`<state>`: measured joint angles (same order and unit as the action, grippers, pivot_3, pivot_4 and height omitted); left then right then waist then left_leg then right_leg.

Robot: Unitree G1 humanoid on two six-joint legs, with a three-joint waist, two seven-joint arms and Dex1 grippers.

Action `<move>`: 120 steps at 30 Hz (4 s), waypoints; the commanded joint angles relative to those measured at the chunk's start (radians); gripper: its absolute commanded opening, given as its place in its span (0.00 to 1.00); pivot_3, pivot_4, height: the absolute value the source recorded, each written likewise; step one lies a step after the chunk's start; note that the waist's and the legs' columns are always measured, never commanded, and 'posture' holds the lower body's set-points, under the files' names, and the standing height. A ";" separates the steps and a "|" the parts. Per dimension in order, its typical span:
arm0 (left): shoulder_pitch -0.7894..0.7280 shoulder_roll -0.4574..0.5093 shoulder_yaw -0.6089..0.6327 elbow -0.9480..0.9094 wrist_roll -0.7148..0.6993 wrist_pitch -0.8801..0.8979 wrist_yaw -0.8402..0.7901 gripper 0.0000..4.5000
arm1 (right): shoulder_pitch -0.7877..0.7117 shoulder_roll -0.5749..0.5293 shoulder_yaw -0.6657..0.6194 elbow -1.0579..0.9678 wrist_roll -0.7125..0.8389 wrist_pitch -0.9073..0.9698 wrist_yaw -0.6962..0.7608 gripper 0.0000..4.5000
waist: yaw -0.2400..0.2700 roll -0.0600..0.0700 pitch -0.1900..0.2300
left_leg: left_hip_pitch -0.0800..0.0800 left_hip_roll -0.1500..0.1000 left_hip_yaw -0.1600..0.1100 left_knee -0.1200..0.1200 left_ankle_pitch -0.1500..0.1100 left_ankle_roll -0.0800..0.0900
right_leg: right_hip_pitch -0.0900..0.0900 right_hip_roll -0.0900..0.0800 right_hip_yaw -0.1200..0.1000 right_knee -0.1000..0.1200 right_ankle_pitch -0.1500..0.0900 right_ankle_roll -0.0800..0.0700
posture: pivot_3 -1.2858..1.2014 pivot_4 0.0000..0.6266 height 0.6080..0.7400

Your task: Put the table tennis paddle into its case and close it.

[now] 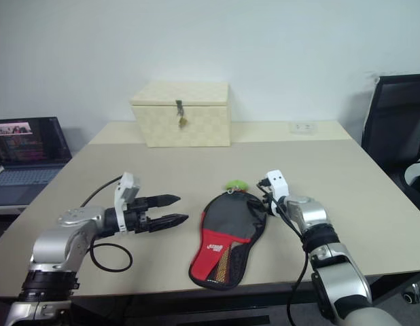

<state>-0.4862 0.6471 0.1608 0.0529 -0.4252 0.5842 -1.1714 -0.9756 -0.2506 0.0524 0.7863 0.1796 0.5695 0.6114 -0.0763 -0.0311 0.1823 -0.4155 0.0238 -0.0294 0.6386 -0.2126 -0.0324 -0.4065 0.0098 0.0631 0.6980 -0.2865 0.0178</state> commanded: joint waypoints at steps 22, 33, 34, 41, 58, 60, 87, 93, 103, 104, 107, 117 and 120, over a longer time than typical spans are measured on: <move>0.077 0.020 -0.010 -0.177 -0.100 0.067 0.129 1.00 | -0.252 0.183 0.079 0.352 -0.168 -0.284 0.218 0.01 | -0.023 0.000 0.000 | 0.007 0.006 0.004 -0.008 0.000 0.000 | 0.000 0.004 0.006 -0.001 0.001 -0.003 | 0.52 0.24 1.00; 0.064 0.018 -0.035 -0.162 -0.097 0.054 0.142 1.00 | -0.263 0.190 0.077 0.399 -0.218 -0.317 0.167 0.01 | -0.022 0.000 0.000 | 0.007 0.005 0.004 -0.008 0.000 0.000 | 0.000 0.004 0.006 -0.001 0.001 -0.003 | 0.52 0.24 1.00; 0.063 0.018 -0.037 -0.159 -0.095 0.051 0.141 1.00 | -0.257 0.181 0.081 0.398 -0.225 -0.320 0.166 0.01 | -0.021 0.000 0.000 | 0.007 0.005 0.004 -0.008 0.000 0.000 | 0.000 0.004 0.006 -0.001 0.001 -0.003 | 0.52 0.24 1.00; 0.043 0.015 -0.053 -0.131 -0.084 0.035 0.137 1.00 | -0.232 0.110 0.083 0.386 -0.257 -0.341 0.139 0.30 | -0.007 0.000 0.000 | 0.007 0.003 0.004 -0.008 0.000 0.000 | 0.000 0.004 0.006 -0.001 0.001 -0.003 | 0.52 0.24 1.00; -0.001 0.025 -0.079 -0.056 -0.069 -0.016 0.109 1.00 | -0.211 0.089 -0.002 0.257 -0.150 -0.194 0.216 0.99 | -0.010 0.000 0.000 | 0.006 0.004 0.004 -0.008 0.000 0.000 | 0.000 0.004 0.006 -0.002 0.001 -0.003 | 0.52 0.24 1.00; -0.008 0.030 -0.086 -0.036 -0.053 -0.035 0.097 1.00 | -0.173 0.087 0.011 0.200 -0.151 -0.184 0.223 0.99 | -0.008 0.000 0.000 | 0.006 0.004 0.004 -0.008 0.000 0.000 | 0.000 0.004 0.006 -0.002 0.001 -0.003 | 0.52 0.24 1.00; -0.301 -0.226 -0.386 0.700 0.318 -0.631 -0.074 1.00 | 0.125 -0.081 -0.080 -0.719 0.096 0.328 0.154 0.99 | 0.016 0.001 0.000 | 0.001 0.002 0.005 -0.007 0.000 0.000 | -0.003 0.005 0.004 -0.003 0.001 -0.003 | 0.52 0.24 1.00; -0.302 -0.237 -0.377 0.723 0.323 -0.650 -0.068 1.00 | -0.064 0.064 -0.116 -0.445 0.098 0.290 0.000 0.99 | 0.017 0.001 0.000 | 0.002 0.003 0.005 -0.007 0.000 0.000 | -0.003 0.005 0.004 -0.001 0.001 -0.003 | 0.52 0.24 1.00; -0.264 -0.231 -0.362 0.663 0.328 -0.632 -0.060 1.00 | -0.301 0.257 -0.099 0.215 -0.015 -0.117 -0.181 0.99 | 0.017 0.001 0.000 | 0.002 0.003 0.005 -0.008 0.000 0.000 | -0.003 0.004 0.003 -0.002 0.001 -0.003 | 0.52 0.24 1.00; -0.260 -0.229 -0.360 0.655 0.328 -0.628 -0.058 1.00 | -0.317 0.274 -0.107 0.265 -0.019 -0.152 -0.203 0.99 | 0.017 0.001 0.000 | 0.002 0.003 0.005 -0.008 0.000 0.000 | -0.003 0.004 0.004 -0.002 0.001 -0.003 | 0.52 0.24 1.00; -0.244 -0.223 -0.353 0.626 0.328 -0.615 -0.054 1.00 | -0.352 0.312 -0.127 0.378 -0.027 -0.241 -0.268 0.99 | 0.016 0.001 0.000 | 0.002 0.004 0.005 -0.008 0.000 0.000 | -0.003 0.004 0.003 -0.002 0.001 -0.003 | 0.52 0.24 1.00; -0.181 -0.197 -0.347 0.518 0.326 -0.565 -0.031 1.00 | -0.393 0.409 -0.146 0.520 -0.083 -0.386 -0.429 0.96 | 0.013 0.001 0.000 | 0.002 0.004 0.004 -0.008 0.000 0.000 | -0.003 0.004 0.004 -0.002 0.001 -0.003 | 0.52 0.24 1.00; -0.169 -0.190 -0.344 0.501 0.326 -0.556 -0.024 1.00 | -0.391 0.420 -0.138 0.530 -0.109 -0.394 -0.450 0.79 | 0.013 0.001 0.000 | 0.002 0.004 0.004 -0.008 0.000 0.000 | -0.003 0.004 0.004 -0.002 0.001 -0.003 | 0.52 0.24 1.00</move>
<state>-0.6747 0.4393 -0.1765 0.5598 -0.1159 0.0174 -1.1954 -1.3300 0.1548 -0.0830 1.3256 0.0874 0.2014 0.1730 -0.0628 -0.0304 0.1825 -0.4134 0.0277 -0.0251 0.6302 -0.2124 -0.0325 -0.4098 0.0139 0.0671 0.6964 -0.2852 0.0145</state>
